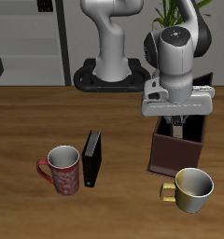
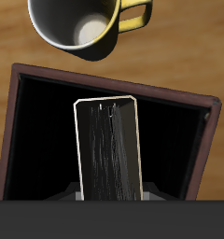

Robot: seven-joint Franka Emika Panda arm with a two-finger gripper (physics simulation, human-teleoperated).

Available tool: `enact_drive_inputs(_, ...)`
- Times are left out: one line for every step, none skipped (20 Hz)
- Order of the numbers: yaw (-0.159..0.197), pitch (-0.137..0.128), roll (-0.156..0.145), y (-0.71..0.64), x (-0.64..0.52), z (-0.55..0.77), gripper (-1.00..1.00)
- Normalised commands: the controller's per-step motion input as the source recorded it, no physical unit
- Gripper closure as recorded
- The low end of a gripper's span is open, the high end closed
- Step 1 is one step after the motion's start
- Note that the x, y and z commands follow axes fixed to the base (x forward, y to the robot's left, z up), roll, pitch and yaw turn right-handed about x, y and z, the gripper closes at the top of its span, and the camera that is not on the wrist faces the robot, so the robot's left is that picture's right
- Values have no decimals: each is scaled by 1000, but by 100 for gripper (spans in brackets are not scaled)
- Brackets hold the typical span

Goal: Place the yellow book into the left desk caddy's right compartment

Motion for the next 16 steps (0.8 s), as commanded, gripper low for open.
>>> enact_drive_inputs(-32,-5,-116,-156,-83,-1,-100)
enact_drive_inputs(0,0,0,56,105,25,-100)
enact_drive_inputs(-1,47,152,101,95,-83,-100)
enact_drive_inputs(74,-3,-53,-103,-34,0,-100)
enact_drive_inputs(-3,4,24,-6,-8,39,-100)
enact_drive_inputs(-17,7,7,-76,-6,47,-100)
enact_drive_inputs(20,0,-15,-83,-35,16,-100)
enact_drive_inputs(16,13,37,-56,-44,12,-100)
enact_drive_inputs(12,-13,3,-170,-41,88,-100)
enact_drive_inputs(7,-43,-19,-172,-109,170,-100)
enact_drive_inputs(64,-72,-29,-194,-81,181,-100)
enact_drive_inputs(51,6,-3,-219,-164,189,-100)
enact_drive_inputs(-13,-28,-18,-140,21,140,-100)
enact_drive_inputs(17,-80,-51,-476,-304,633,-100)
enact_drive_inputs(10,-53,-20,-213,-55,366,-100)
enact_drive_inputs(-42,-49,-60,-404,-246,572,-100)
